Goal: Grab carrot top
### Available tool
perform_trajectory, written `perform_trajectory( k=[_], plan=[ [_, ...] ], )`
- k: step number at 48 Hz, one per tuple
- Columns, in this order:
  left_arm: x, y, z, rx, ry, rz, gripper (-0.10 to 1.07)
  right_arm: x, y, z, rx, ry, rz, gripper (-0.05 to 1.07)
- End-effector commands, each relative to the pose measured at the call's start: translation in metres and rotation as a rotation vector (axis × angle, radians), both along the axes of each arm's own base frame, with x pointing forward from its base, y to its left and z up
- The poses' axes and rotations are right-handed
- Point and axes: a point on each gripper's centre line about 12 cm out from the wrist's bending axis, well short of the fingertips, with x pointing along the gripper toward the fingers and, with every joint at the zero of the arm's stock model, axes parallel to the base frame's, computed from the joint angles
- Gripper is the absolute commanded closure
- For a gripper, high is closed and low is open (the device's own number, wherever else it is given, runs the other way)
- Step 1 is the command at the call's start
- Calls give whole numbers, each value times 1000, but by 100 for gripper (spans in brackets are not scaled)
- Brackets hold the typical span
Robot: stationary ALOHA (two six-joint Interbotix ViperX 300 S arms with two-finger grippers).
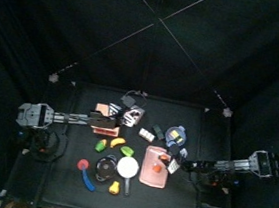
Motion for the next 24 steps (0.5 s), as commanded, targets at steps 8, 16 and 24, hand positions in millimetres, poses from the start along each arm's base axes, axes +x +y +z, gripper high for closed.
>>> perform_trajectory(
  k=[8, 16, 24],
  plan=[
    [-9, -36, 41, 113, -174, -233, 6, 12, -4, 36, 33, -104, -93, 15],
    [-19, -58, 35, 110, -305, -439, 6, 15, -3, 42, 56, -117, -124, 15],
    [-30, -76, 15, 139, -351, -657, 6, 16, 1, 40, 77, -104, -127, 15]
  ],
)
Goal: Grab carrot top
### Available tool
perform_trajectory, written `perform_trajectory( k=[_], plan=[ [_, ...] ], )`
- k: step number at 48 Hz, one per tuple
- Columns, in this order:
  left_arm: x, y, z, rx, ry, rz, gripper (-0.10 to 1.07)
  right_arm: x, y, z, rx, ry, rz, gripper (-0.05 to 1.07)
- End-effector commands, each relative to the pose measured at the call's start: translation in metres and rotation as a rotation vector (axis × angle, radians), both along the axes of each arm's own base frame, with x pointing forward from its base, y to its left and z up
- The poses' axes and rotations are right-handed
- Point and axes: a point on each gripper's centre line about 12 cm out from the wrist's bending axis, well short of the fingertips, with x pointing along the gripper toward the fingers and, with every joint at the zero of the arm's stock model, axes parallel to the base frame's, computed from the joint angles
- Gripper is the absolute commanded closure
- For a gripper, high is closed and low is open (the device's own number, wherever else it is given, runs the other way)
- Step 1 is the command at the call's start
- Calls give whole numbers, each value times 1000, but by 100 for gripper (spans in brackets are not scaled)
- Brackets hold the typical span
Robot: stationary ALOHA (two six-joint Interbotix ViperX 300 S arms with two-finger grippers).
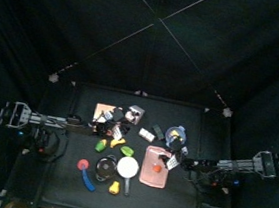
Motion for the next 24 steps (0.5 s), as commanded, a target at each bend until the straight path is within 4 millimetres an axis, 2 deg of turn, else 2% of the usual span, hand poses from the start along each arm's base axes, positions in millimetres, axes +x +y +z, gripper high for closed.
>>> perform_trajectory(
  k=[1, 11, 24],
  plan=[
    [-6, -14, 0, 63, -69, -170, 6, 5, 3, 7, 14, -21, -1, 15],
    [-17, -43, -7, 48, -181, -419, 6, 2, 2, 4, 30, 1, -36, 15],
    [-26, -54, -31, 109, -145, -572, 6, 2, 3, 4, 45, 13, -58, 15]
  ],
)
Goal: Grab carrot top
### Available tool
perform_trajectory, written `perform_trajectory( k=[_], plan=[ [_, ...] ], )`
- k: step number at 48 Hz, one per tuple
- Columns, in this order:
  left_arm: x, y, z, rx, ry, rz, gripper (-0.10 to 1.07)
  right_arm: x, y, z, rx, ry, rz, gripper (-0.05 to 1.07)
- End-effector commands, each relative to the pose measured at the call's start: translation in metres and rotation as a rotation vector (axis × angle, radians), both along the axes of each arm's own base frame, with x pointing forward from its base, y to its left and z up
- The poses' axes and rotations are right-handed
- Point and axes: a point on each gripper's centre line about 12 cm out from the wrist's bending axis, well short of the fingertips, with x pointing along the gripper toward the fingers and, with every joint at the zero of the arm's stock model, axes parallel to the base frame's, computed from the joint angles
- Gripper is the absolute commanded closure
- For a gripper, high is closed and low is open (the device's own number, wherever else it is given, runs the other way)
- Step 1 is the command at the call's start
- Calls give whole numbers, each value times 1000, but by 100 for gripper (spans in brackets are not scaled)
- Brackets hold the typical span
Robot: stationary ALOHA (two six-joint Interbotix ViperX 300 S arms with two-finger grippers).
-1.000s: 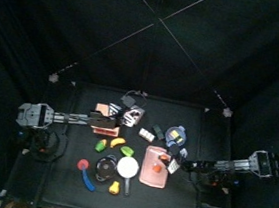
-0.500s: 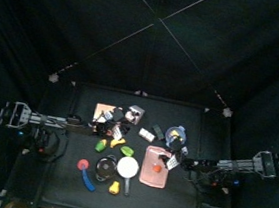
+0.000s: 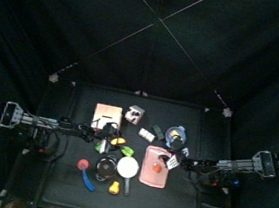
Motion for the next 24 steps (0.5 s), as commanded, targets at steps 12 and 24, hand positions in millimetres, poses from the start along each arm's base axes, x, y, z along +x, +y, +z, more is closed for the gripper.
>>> perform_trajectory(
  k=[12, 24],
  plan=[
    [-4, -12, -4, 102, -33, -154, 6, 4, 0, 2, -15, 14, -8, 15],
    [-11, -7, -7, 94, -62, -171, 6, 0, 9, -8, -53, 64, 51, 15]
  ],
)
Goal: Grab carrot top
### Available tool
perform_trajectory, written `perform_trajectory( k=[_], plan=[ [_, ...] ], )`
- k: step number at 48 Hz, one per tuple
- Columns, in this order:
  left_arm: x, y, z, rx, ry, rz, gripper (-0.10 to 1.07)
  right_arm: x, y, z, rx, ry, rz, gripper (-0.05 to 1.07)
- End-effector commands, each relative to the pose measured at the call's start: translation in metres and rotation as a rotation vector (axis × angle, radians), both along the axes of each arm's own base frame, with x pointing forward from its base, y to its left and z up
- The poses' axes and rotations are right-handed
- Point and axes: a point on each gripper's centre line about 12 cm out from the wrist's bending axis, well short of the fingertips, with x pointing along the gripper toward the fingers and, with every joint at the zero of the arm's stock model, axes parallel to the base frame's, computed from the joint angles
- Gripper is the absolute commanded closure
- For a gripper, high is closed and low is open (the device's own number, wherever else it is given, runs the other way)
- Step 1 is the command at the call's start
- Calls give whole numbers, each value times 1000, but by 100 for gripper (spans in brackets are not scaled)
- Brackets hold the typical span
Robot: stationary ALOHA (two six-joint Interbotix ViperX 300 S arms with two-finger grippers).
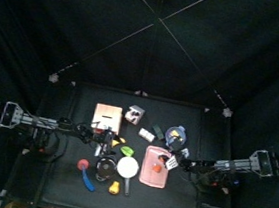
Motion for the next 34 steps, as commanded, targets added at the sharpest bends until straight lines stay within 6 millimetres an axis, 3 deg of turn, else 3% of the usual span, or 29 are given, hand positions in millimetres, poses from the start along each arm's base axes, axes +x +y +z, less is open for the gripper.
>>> perform_trajectory(
  k=[1, 10, 21, 34],
  plan=[
    [-3, 5, 7, -24, -43, -4, 6, 1, 6, 2, -27, 1, 51, 15],
    [-14, 14, 3, -90, -105, 1, 6, -1, 6, -1, -39, 39, 60, 15],
    [-27, 20, 2, -25, -180, -7, 6, 6, 6, 5, 10, 46, 21, 15],
    [-40, 23, -7, -21, -204, 56, 6, 13, 9, 2, 210, 82, -111, 15]
  ],
)
